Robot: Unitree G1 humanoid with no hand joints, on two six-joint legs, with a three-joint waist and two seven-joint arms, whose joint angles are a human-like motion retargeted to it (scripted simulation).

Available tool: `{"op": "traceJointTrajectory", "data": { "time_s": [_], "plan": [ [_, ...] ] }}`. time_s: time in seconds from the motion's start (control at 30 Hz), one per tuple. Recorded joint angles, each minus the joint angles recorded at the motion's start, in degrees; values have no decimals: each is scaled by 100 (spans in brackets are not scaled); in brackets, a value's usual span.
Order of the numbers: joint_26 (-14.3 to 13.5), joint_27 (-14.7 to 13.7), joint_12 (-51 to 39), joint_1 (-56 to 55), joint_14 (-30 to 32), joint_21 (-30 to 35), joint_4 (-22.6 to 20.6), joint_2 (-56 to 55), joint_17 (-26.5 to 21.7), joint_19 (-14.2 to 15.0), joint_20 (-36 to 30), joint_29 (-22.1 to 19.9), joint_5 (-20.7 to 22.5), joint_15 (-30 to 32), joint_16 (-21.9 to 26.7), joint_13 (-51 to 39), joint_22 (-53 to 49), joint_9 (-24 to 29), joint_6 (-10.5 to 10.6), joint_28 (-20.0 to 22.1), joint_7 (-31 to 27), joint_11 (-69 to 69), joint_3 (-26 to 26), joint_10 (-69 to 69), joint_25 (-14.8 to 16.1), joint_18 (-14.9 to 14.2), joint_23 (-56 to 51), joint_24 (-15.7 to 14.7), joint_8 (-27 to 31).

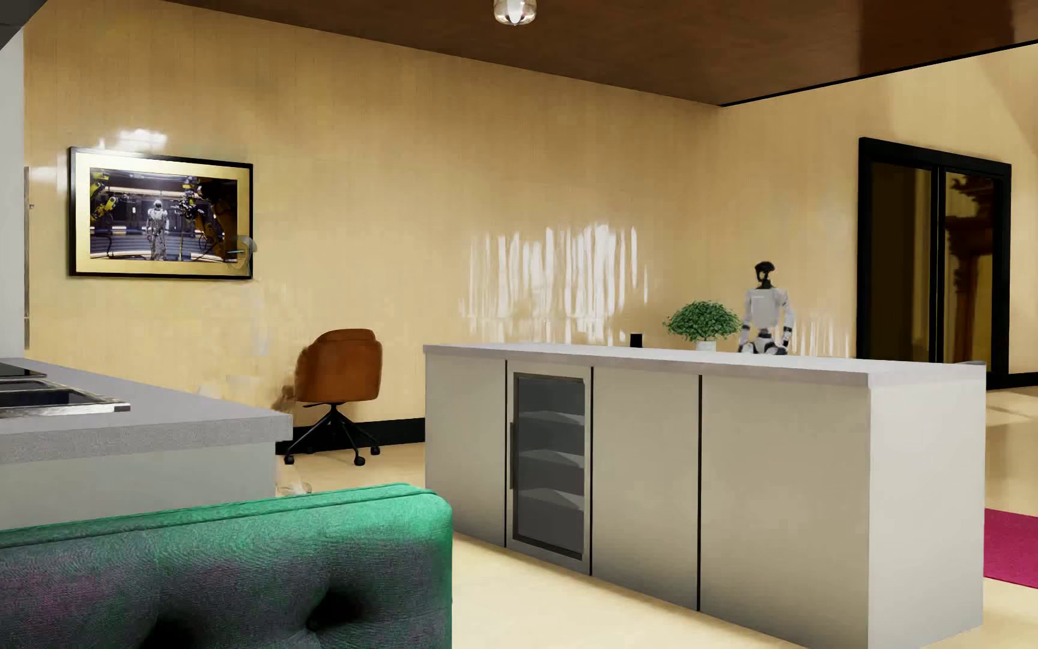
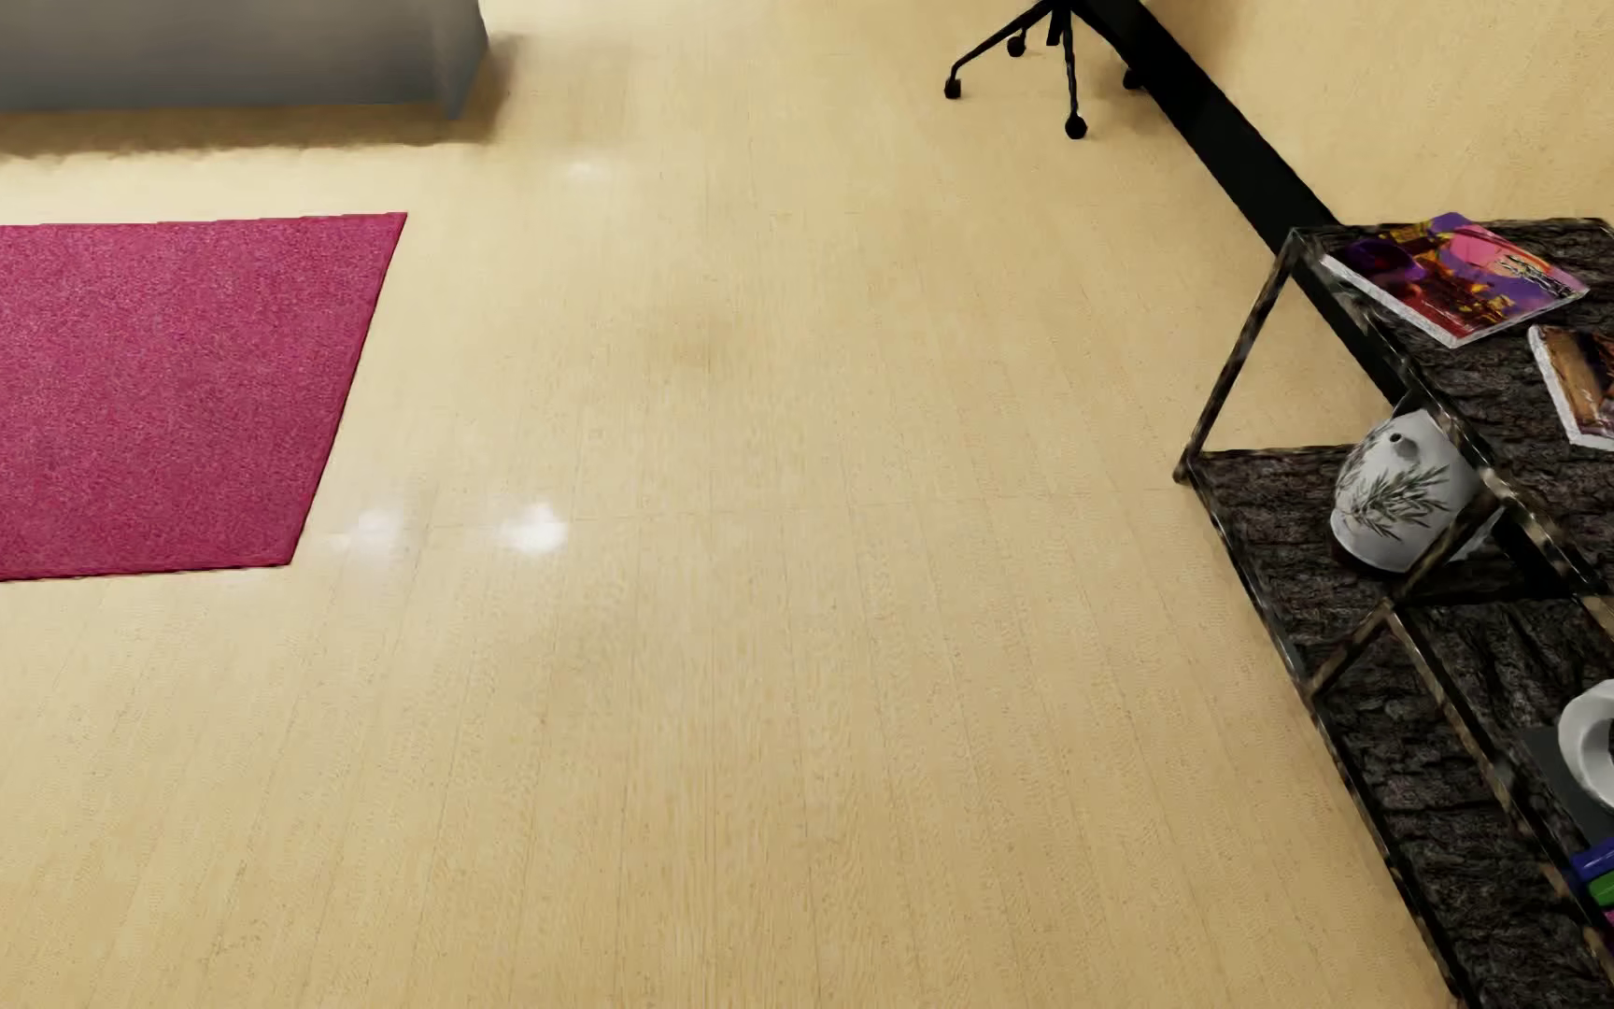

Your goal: Approach the counter

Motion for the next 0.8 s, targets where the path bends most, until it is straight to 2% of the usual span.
{"op": "traceJointTrajectory", "data": {
  "time_s": [0.03, 0.07, 0.1, 0.2, 0.27, 0.33, 0.43, 0.53, 0.6, 0.63, 0.67, 0.7, 0.73, 0.77, 0.8],
  "plan": [
    [0, 0, 25, -17, -210, 24, -17, 6, -14, 0, -34, 0, 5, 57, 16, 22, -4, 13, -20, 0, 0, 41, -10, 563, 0, 0, -64, 0, 0],
    [0, 0, 61, -53, -931, 57, -64, 12, -33, 0, -49, 0, 19, 86, 30, 46, -3, 16, -42, 0, 0, 84, 57, 1456, 0, 0, -131, 0, 0],
    [0, 0, 103, -239, -1389, 66, -84, -18, -43, 0, 9, 0, 57, 86, 46, 58, -7, 3, -50, 0, 0, 148, 181, 1652, 0, 0, -187, 0, 0],
    [0, 0, 197, -1264, -1595, -58, 66, 387, -189, 0, 246, 0, 203, -134, 30, -5, -167, 383, 76, 0, 0, 263, 406, 3540, 0, 0, -586, 0, 0],
    [0, 0, 285, -2013, -1573, -144, 83, 703, -222, 0, 271, 0, 144, -570, 24, -119, -253, 509, 62, 0, 0, 155, 744, 4350, 0, 0, -888, 0, 0],
    [0, 0, 447, -2612, -1408, -329, 92, 1013, -110, 0, 297, 0, -70, -996, 91, -256, -208, 489, -108, 0, 0, -44, 1208, 4061, 0, 0, -1001, 0, 0],
    [0, 0, 542, -3345, -663, -145, 249, 1733, -231, 0, 152, 0, -155, -1829, 114, -517, 87, 606, -126, 0, 0, -287, 1384, 3165, 0, 0, -1257, 0, 0],
    [0, 0, 557, -3773, -563, -27, 364, 2296, -237, 0, -19, 0, -231, -2062, 92, -747, 363, 612, -103, 0, 0, -330, 1595, 2501, 0, 0, -1197, 0, 0],
    [0, 0, 626, -3937, -706, -99, 374, 2580, -199, 0, 38, 0, -385, -1747, 86, -706, 495, 553, -143, 0, 0, -247, 1785, 2920, 0, 0, -947, 0, 0],
    [0, 0, 624, -3975, -752, 13, 355, 2574, -156, 0, 68, 0, -463, -1292, 97, -606, 569, 508, -207, 0, 0, -27, 1891, 3271, 0, 0, -817, 0, 0],
    [0, 0, 594, -3940, -876, 158, 266, 2471, -122, 0, 16, 0, -554, -587, 101, -497, 654, 480, -295, 0, 0, 402, 1917, 3597, 0, 0, -601, 0, 0],
    [0, 0, 556, -3737, -1083, 256, 131, 2268, -86, 0, -51, 0, -665, 326, 99, -408, 738, 481, -340, 0, 0, 1097, 1847, 3838, 0, 0, -334, 0, 0],
    [0, 0, 509, -3460, -1304, 322, 25, 1831, -71, 0, -50, 0, -677, 1173, 72, -304, 732, 478, -278, 0, 0, 2096, 1704, 3904, 0, 0, -99, 0, 0],
    [0, 0, 466, -3102, -1495, 376, -87, 1239, -93, 0, -23, 0, -688, 1610, 49, -216, 614, 520, -225, 0, 0, 3292, 1537, 3854, 0, 0, 44, 0, 0],
    [0, 0, 416, -2677, -1661, 373, -195, 629, -126, 0, -10, 0, -699, 1610, 47, -92, 425, 601, -184, 0, 0, 4351, 1323, 3744, 0, 0, 52, 0, 0]
  ]
}}
